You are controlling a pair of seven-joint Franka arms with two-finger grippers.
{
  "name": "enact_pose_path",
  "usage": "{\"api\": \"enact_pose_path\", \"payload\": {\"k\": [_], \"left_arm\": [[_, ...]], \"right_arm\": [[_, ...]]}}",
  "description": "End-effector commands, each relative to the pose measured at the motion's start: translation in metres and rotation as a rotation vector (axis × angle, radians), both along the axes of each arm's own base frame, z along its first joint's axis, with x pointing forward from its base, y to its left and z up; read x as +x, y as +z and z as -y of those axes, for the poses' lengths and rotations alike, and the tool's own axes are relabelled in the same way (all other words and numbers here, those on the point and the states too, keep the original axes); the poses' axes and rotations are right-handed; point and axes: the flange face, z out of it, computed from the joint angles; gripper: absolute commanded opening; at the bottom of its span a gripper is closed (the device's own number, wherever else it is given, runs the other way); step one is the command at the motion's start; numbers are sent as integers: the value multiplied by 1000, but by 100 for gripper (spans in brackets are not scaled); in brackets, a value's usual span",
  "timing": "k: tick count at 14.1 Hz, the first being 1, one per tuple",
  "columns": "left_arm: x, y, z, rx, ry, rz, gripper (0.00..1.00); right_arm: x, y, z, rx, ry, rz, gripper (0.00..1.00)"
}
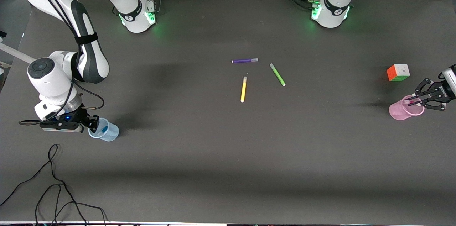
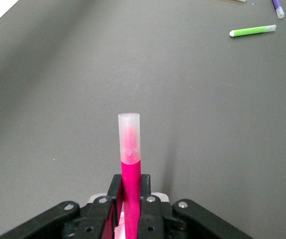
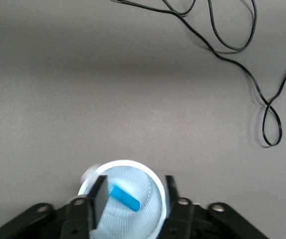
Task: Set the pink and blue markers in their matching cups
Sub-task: 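Lower the blue marker into the blue cup while the left gripper drops pink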
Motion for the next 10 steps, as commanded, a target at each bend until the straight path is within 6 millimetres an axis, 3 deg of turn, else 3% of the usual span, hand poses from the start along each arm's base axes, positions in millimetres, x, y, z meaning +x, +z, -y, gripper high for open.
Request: {"api": "enact_pose_path", "payload": {"k": [1,3,6,9,10], "left_arm": [[3,-16,-9,-62,-20,47,0],[6,-23,-15,-89,-28,41,0],[3,-22,-22,-94,-21,41,0],[6,-15,-25,-85,-27,58,39],[6,-17,-26,-87,-25,56,88]], "right_arm": [[7,9,-2,-12,16,24,100],[14,24,-2,-2,12,-1,100],[37,72,-6,17,-2,-112,100],[44,129,-14,84,-23,-204,100],[44,153,-17,105,-28,-229,100]]}}
